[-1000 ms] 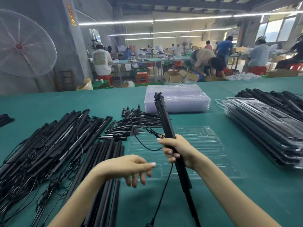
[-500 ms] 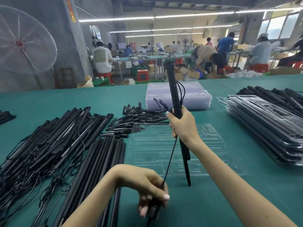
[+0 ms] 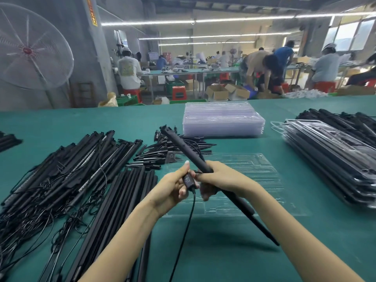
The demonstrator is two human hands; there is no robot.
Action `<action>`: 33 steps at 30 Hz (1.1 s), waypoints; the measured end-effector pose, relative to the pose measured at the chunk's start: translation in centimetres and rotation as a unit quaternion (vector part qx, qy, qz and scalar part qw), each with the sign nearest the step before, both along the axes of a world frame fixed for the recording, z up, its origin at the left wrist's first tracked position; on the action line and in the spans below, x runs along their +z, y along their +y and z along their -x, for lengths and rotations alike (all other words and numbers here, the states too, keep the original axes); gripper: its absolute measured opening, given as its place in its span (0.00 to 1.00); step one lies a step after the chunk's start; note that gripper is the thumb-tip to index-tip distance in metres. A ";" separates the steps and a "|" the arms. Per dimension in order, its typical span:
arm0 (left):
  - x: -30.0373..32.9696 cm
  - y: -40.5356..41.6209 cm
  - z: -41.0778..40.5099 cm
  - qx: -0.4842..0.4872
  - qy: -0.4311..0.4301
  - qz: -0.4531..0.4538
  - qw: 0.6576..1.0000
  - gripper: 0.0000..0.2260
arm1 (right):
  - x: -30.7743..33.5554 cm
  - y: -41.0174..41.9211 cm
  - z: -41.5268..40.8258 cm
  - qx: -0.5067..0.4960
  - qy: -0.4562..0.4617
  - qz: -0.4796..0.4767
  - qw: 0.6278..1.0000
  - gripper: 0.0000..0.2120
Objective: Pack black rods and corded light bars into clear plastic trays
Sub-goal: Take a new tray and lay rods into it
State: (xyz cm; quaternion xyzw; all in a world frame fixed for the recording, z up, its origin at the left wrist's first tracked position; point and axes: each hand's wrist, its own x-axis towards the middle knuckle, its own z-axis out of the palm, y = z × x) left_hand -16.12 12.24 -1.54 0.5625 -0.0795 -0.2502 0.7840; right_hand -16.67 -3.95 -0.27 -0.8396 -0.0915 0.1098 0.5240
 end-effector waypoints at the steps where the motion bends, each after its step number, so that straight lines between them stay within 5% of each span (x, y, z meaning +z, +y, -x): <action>1: 0.2 -0.2 0.0 0.021 0.019 0.021 0.999 0.13 | -0.2 0.3 0.0 -0.001 -0.007 -0.012 1.000 0.08; 7: 1.5 -0.8 0.0 0.043 0.062 0.131 0.989 0.11 | -0.4 0.4 0.5 -0.004 0.027 -0.159 0.987 0.12; 11: 2.4 -0.9 0.4 0.015 0.036 0.135 0.990 0.07 | -0.5 -0.1 1.1 0.040 0.057 -0.285 0.956 0.16; 15: 2.6 -1.6 0.4 0.063 0.027 0.126 0.990 0.08 | -0.9 -0.6 1.4 0.047 0.070 -0.304 0.949 0.26; 21: 1.8 -2.4 0.1 0.169 -0.009 0.130 0.977 0.12 | -1.0 0.0 2.5 0.023 0.044 -0.465 0.884 0.10; 25: 1.0 -1.2 0.2 0.079 -0.004 0.097 0.992 0.14 | 0.5 -1.4 2.0 -0.021 0.032 -0.547 0.836 0.07; 29: -0.2 0.5 0.8 0.017 -0.090 -0.068 0.993 0.16 | 2.8 -4.6 1.0 -0.111 0.001 -0.537 0.836 0.10; 33: -1.4 0.0 2.3 -0.089 -0.144 -0.146 0.975 0.18 | 4.6 -6.5 0.8 -0.147 -0.057 -0.396 0.905 0.09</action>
